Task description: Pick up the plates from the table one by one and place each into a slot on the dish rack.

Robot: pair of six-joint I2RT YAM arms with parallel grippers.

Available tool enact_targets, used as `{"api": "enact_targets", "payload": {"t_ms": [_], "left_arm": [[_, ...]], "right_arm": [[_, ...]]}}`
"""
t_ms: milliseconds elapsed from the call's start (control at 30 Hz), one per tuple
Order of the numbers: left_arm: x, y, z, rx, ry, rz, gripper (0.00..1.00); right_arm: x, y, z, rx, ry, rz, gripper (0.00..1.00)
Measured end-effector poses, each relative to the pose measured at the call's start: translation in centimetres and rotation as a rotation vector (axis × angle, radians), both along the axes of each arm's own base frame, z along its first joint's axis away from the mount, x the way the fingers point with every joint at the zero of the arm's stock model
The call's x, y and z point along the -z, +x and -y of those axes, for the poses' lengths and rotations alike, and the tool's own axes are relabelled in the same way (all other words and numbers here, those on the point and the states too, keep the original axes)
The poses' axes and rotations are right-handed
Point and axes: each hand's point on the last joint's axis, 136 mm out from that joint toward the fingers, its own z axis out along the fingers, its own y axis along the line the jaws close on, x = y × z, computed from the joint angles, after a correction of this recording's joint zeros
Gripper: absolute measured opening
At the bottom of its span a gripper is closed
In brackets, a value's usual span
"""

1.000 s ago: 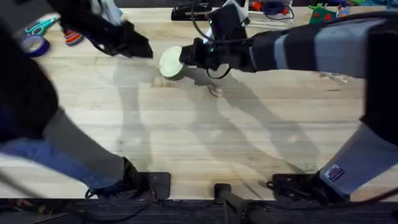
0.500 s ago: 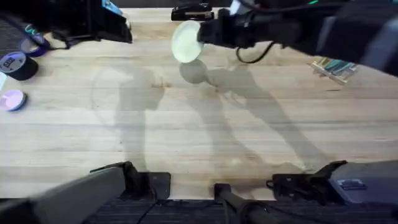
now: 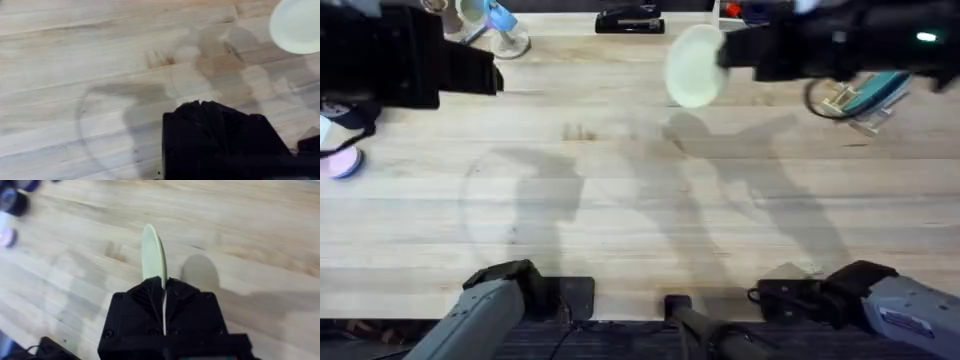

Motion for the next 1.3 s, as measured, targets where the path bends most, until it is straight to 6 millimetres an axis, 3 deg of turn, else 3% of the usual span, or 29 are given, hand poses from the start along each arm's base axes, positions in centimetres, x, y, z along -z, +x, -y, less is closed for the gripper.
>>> {"api": "enact_targets", "payload": {"t_ms": [300,367,433,567,600,633,1100,1300], "left_arm": [[0.5,-1.0,-0.6,-0.030,0.036,-0.035,0.046],[0.5,-1.0,-0.7,-0.032,0.039,-0.035,0.118],[0.5,-1.0,-0.7,-0.034,0.042,-0.036,0.228],[0.5,-1.0,-0.9,-0.037,0.049,-0.035,0.832],[0.5,-1.0,-0.9,-0.040,0.047,-0.035,0.952],[0.5,-1.0,-0.9,-0.040,0.048,-0.036,0.980],[0.7,-1.2,-0.9,-0.041,0.048,-0.046,0.994],[1.5,-2.7,-0.5,-0.039,0.031,-0.120,0.995]], "right_arm": [[-1.2,-4.5,9.1,0.243,-0.174,0.005,0.031],[-1.3,-5.5,11.0,0.300,-0.215,0.003,0.031],[-1.6,-6.3,12.5,0.347,-0.242,0.011,0.031],[-2.8,-7.0,14.1,0.407,-0.247,0.061,0.031],[-3.0,-7.2,14.4,0.418,-0.244,0.072,0.031],[-3.3,-7.3,14.6,0.426,-0.243,0.081,0.031],[-4.4,-7.2,14.9,0.449,-0.226,0.133,0.031],[-3.9,-7.5,15.0,0.467,-0.214,0.104,0.031]]}}
